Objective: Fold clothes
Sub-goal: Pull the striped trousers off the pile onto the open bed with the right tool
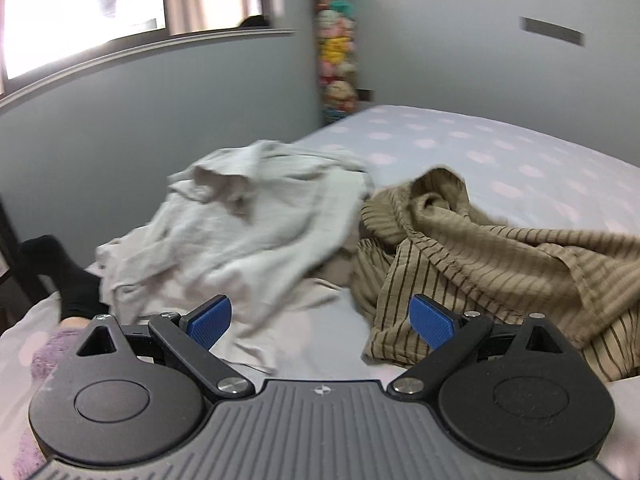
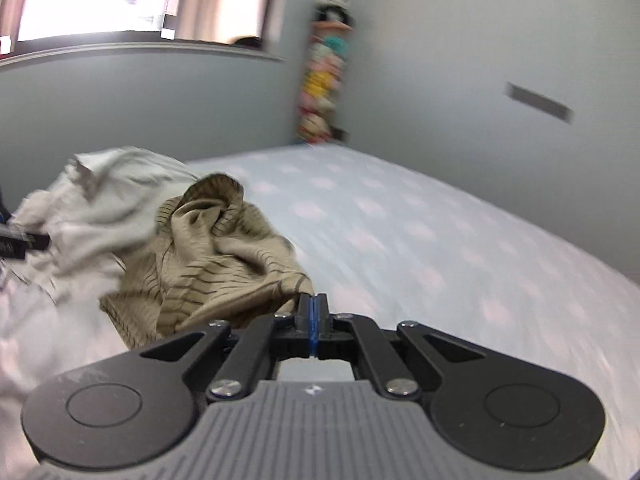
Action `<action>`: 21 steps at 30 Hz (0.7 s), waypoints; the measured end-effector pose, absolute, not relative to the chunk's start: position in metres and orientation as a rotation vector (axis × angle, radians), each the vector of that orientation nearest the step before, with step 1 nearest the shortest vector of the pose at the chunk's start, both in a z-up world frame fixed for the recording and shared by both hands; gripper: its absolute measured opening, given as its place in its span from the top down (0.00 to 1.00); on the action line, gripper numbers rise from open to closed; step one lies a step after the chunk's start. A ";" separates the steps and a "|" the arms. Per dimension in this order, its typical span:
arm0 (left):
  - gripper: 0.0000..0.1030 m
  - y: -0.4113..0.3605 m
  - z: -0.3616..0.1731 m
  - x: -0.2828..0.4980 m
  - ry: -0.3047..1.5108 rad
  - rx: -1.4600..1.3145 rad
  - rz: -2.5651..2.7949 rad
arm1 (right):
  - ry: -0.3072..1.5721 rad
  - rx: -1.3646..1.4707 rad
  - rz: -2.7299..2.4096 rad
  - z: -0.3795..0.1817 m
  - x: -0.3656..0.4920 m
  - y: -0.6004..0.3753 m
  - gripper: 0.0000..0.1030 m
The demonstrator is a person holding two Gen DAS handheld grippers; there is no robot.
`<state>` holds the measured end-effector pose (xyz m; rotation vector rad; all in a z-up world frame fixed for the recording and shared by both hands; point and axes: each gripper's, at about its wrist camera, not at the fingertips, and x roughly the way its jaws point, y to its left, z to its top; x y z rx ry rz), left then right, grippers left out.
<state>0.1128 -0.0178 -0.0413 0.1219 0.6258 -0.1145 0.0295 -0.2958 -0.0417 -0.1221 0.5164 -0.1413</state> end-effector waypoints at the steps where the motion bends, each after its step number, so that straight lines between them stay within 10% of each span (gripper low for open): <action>1: 0.06 -0.023 -0.041 0.108 0.629 0.129 -0.135 | 0.527 -0.109 -0.172 -0.044 0.013 -0.304 1.00; 17: 0.06 -0.071 -0.051 0.082 0.690 0.088 -0.264 | 0.683 0.164 -0.461 -0.094 -0.093 -0.382 0.92; 21: 0.06 -0.084 -0.054 0.082 0.661 0.123 -0.262 | 0.636 0.135 -0.408 -0.088 -0.091 -0.378 0.55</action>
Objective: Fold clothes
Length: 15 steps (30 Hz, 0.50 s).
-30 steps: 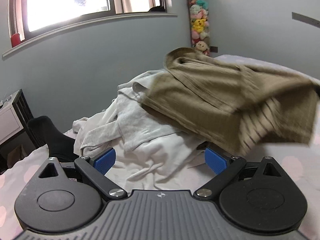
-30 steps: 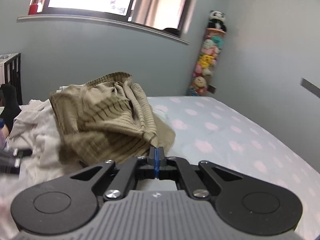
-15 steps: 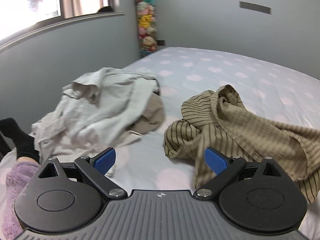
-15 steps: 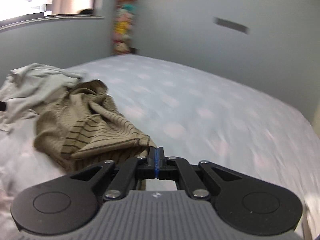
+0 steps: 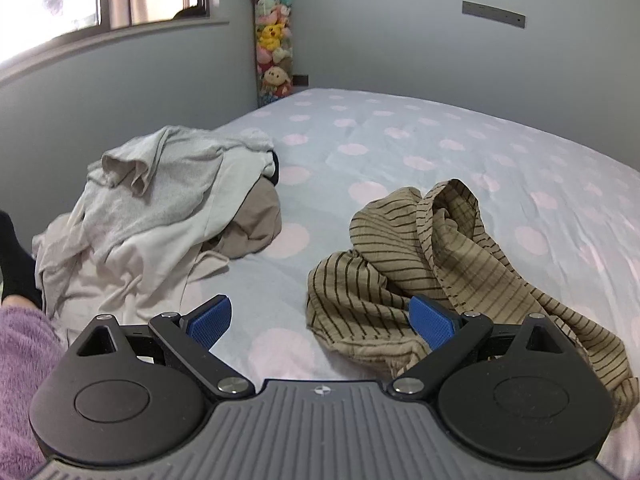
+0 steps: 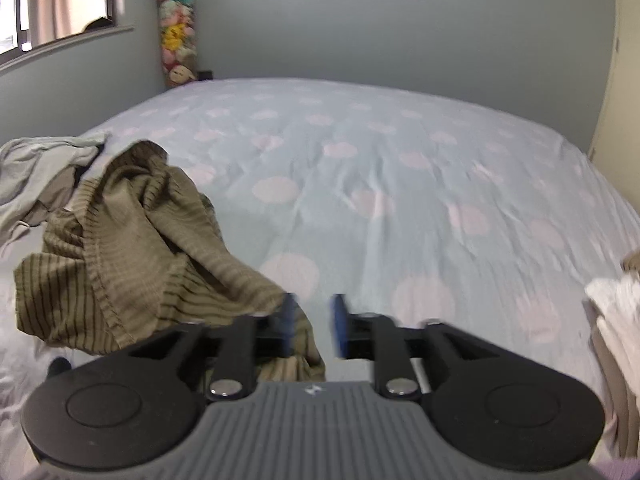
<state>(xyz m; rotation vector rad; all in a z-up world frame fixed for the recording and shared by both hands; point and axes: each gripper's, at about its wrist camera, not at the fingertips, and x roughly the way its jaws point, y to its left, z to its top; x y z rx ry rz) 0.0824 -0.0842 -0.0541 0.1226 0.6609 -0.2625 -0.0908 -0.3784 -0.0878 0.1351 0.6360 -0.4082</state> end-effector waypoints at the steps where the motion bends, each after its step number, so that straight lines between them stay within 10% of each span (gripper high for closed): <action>1: 0.06 -0.087 -0.055 0.083 0.657 0.128 -0.266 | 0.629 0.126 -0.388 -0.086 -0.086 -0.377 0.54; 6: 0.06 -0.097 -0.066 0.091 0.676 0.129 -0.314 | 0.621 0.079 -0.270 -0.084 -0.050 -0.364 0.36; 15: 0.06 -0.104 -0.093 0.122 0.754 0.121 -0.362 | 0.640 0.009 -0.033 -0.092 0.034 -0.322 0.35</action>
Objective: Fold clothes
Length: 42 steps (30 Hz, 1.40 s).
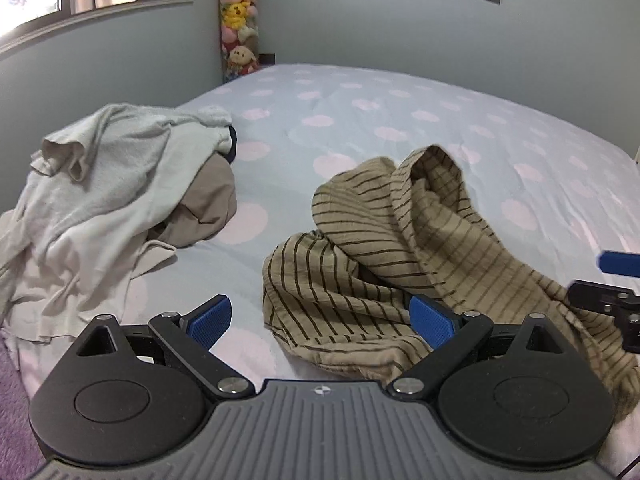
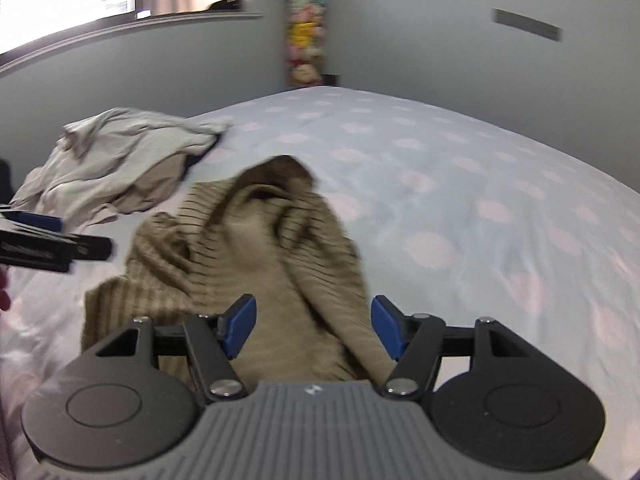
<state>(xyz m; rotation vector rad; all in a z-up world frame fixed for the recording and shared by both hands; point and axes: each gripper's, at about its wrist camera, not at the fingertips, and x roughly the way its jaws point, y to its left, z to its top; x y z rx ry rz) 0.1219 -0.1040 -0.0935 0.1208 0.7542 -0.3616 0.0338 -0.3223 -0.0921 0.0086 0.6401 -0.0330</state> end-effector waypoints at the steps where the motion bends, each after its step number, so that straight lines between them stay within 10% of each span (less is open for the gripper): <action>1: 0.06 -0.104 -0.098 0.125 0.771 0.104 -0.360 | 0.645 0.006 -0.010 -0.094 0.042 -0.318 0.35; 9: 0.06 -0.103 -0.137 0.149 0.907 -0.030 -0.344 | 0.745 -0.006 0.074 -0.132 0.088 -0.292 0.33; 10: 0.05 -0.102 -0.142 0.152 0.924 -0.047 -0.342 | 0.754 -0.008 0.066 -0.136 0.089 -0.292 0.40; 12: 0.05 -0.103 -0.150 0.157 0.955 -0.075 -0.337 | 0.766 -0.004 0.047 -0.141 0.089 -0.296 0.87; 18: 0.22 -0.112 -0.159 0.144 1.005 -0.027 -0.310 | 0.715 0.015 -0.100 -0.133 0.057 -0.336 1.00; 23: 0.59 -0.114 -0.148 0.132 1.001 0.023 -0.342 | 0.680 0.036 -0.316 -0.116 -0.001 -0.390 1.00; 33: 0.53 -0.112 -0.113 0.112 0.921 0.016 -0.333 | 0.683 0.099 -0.413 -0.102 -0.053 -0.425 0.91; 36: 0.53 -0.114 -0.102 0.104 0.882 0.040 -0.330 | 0.686 0.090 -0.324 -0.104 -0.039 -0.404 0.57; 42: 0.69 -0.115 -0.100 0.103 0.831 0.069 -0.316 | 0.688 0.074 -0.146 -0.110 -0.012 -0.360 0.40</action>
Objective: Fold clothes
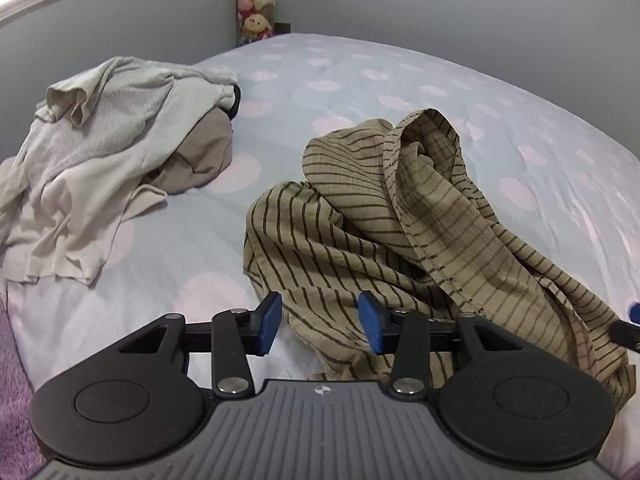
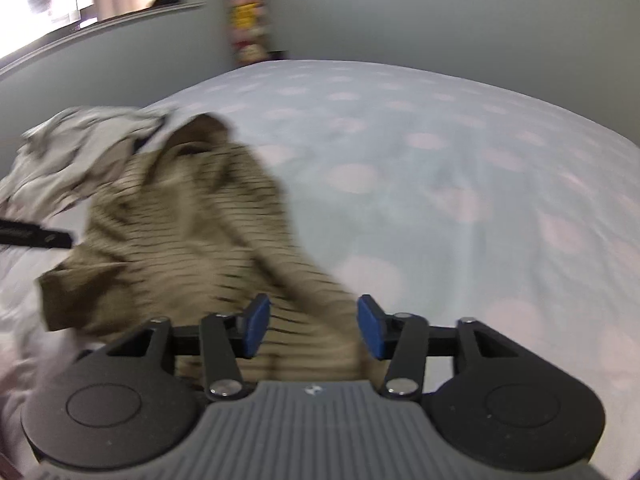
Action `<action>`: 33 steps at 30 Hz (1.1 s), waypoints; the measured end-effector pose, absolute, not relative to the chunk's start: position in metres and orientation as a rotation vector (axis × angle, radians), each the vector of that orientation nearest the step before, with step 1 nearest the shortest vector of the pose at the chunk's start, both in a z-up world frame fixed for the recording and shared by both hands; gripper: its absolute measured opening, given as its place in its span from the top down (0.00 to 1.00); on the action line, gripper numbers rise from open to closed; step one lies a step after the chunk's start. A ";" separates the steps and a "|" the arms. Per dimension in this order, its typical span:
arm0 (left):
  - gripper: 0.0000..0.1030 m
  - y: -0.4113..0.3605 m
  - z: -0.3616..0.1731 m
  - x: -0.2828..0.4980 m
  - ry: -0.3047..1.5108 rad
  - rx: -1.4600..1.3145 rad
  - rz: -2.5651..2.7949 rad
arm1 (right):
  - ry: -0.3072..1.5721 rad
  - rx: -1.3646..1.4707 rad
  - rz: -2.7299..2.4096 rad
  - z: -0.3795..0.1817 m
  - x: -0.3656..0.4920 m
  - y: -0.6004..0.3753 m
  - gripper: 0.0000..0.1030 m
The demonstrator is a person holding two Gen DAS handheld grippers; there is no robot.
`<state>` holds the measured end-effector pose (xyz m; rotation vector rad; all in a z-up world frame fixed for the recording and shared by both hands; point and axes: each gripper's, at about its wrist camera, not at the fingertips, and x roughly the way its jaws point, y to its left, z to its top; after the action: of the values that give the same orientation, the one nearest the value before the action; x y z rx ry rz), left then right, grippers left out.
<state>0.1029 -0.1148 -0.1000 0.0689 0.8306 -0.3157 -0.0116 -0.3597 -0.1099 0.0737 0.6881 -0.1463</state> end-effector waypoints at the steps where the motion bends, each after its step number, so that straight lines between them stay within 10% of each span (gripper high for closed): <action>1: 0.70 -0.115 -0.102 0.105 0.834 0.058 -0.318 | 0.688 0.071 -0.117 -0.111 -0.007 -0.352 0.37; 11: 0.87 -0.121 -0.130 0.125 0.949 -0.043 -0.345 | 0.743 -0.001 0.030 -0.134 0.070 -0.308 0.22; 18: 0.87 -0.128 -0.145 0.125 0.986 -0.008 -0.384 | 0.799 -0.003 -0.042 -0.153 0.074 -0.324 0.97; 33: 1.00 -0.091 -0.119 0.111 0.935 0.070 -0.291 | 0.662 0.077 -0.467 -0.102 -0.051 -0.417 0.99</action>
<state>0.1106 -0.0915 -0.1193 0.0703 0.9351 -0.2907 -0.0505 -0.4169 -0.1015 0.0767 0.6619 -0.4666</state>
